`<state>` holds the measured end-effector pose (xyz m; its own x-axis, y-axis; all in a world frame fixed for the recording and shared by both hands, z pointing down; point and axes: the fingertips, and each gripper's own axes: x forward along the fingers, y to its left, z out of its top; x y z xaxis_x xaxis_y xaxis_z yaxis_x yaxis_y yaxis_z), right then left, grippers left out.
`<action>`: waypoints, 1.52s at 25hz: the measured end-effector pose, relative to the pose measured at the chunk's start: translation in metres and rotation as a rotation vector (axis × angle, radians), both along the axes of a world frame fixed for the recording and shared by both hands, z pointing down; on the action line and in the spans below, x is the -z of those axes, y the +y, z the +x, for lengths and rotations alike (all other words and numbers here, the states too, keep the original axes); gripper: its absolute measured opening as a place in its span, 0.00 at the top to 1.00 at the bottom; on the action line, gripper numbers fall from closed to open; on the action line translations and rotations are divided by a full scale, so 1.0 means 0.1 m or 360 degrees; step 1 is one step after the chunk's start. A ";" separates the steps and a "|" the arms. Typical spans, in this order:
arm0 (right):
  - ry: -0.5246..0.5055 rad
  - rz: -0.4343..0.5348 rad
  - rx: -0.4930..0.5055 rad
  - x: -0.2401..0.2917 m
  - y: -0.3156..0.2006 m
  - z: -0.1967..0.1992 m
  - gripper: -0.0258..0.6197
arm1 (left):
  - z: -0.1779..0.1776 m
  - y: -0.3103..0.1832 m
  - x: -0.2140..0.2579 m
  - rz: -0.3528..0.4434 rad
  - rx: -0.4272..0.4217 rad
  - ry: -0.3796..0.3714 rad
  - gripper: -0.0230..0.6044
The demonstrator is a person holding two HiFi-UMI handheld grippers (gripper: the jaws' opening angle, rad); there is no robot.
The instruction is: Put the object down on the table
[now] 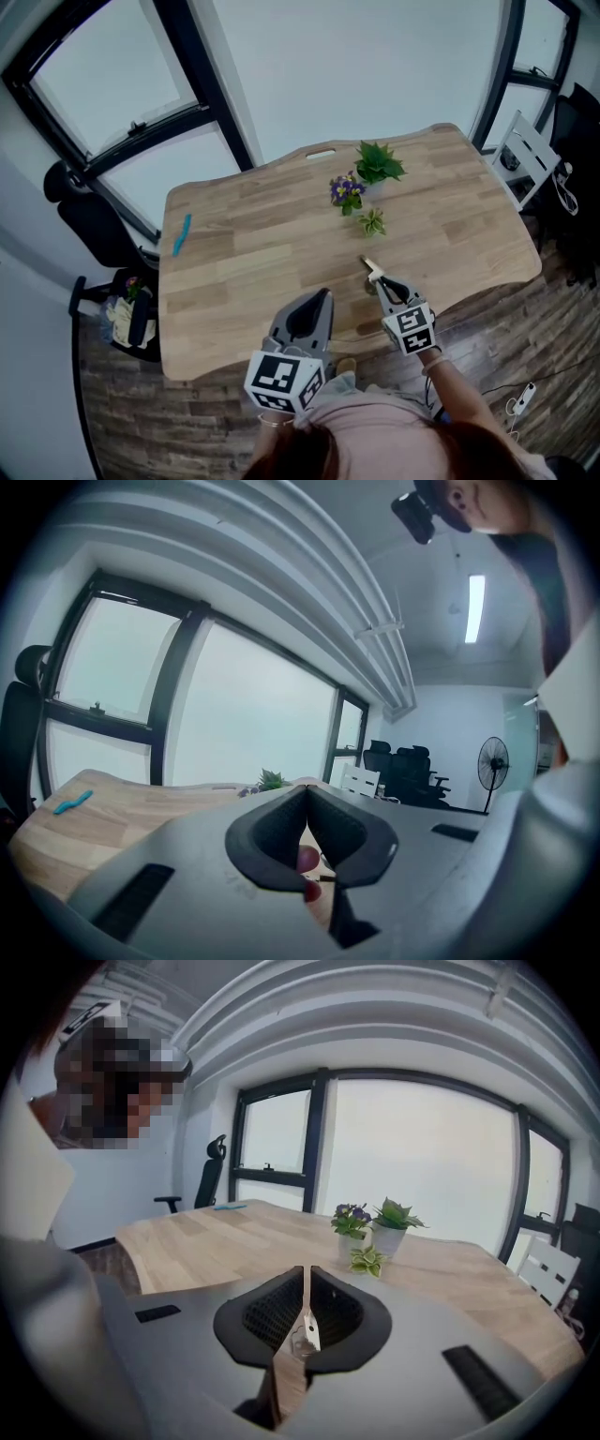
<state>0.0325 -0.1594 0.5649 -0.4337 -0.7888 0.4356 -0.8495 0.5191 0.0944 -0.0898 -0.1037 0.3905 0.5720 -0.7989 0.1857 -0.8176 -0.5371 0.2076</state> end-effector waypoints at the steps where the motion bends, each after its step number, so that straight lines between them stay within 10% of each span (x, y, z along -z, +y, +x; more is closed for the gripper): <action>1: -0.0029 0.0003 -0.0017 0.05 0.00 0.01 0.93 | 0.01 -0.01 0.00 0.0005 -0.0005 -0.0001 0.96; 17: -0.0241 0.0082 -0.0256 0.65 -0.11 0.20 0.95 | 0.10 -0.38 -0.06 -0.0013 -0.0095 0.0044 0.96; 38: -0.0567 0.0207 -0.0190 1.44 -0.28 0.67 0.96 | 0.65 -0.71 0.13 0.0011 -0.0038 -0.0028 0.96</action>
